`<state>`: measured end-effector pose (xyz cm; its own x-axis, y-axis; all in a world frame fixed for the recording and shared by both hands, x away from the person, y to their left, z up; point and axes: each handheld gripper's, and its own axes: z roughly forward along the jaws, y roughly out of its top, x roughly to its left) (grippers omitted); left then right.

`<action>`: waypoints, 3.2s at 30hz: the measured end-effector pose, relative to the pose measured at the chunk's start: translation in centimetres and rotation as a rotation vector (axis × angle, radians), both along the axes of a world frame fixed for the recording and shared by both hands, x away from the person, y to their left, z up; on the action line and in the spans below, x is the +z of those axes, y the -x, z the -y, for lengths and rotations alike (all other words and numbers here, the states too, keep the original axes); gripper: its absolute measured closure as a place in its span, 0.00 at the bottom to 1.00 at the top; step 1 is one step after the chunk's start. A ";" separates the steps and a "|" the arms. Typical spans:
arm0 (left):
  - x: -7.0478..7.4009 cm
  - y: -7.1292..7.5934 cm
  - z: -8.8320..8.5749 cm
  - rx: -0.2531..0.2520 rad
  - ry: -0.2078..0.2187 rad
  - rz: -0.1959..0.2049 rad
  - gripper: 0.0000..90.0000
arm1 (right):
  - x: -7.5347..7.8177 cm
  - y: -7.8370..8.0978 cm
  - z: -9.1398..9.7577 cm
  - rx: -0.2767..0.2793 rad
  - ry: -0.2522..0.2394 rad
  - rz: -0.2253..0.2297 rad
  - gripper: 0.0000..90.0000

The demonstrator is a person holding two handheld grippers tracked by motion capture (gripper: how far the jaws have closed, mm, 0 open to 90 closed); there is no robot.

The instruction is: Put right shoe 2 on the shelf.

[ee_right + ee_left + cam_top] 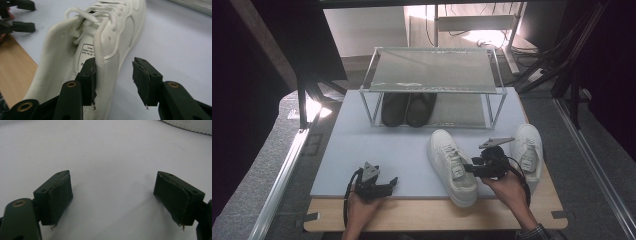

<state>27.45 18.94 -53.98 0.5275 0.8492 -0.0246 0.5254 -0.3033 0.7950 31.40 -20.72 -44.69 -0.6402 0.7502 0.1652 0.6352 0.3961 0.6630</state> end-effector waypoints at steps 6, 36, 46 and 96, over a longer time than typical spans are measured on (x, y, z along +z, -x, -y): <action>0.0 0.0 0.0 0.000 0.000 0.000 0.16 | 0.1 -0.3 -0.2 0.008 0.021 -0.001 0.70; 0.0 0.0 0.0 0.001 0.003 -0.003 0.16 | 0.1 -2.4 1.1 -0.037 -0.251 -0.243 0.92; 0.0 0.0 0.0 0.001 0.003 -0.003 0.16 | 1.4 -2.8 0.9 -0.020 -0.345 -0.274 0.92; 0.0 0.0 0.0 0.000 0.002 0.001 0.16 | 11.0 -5.8 -0.7 0.045 -0.546 -0.232 0.92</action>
<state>27.46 18.94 -53.99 0.5275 0.8492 -0.0256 0.5249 -0.3020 0.7958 37.23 -19.99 -33.70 -0.5705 0.4900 0.6590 0.7784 0.0668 0.6242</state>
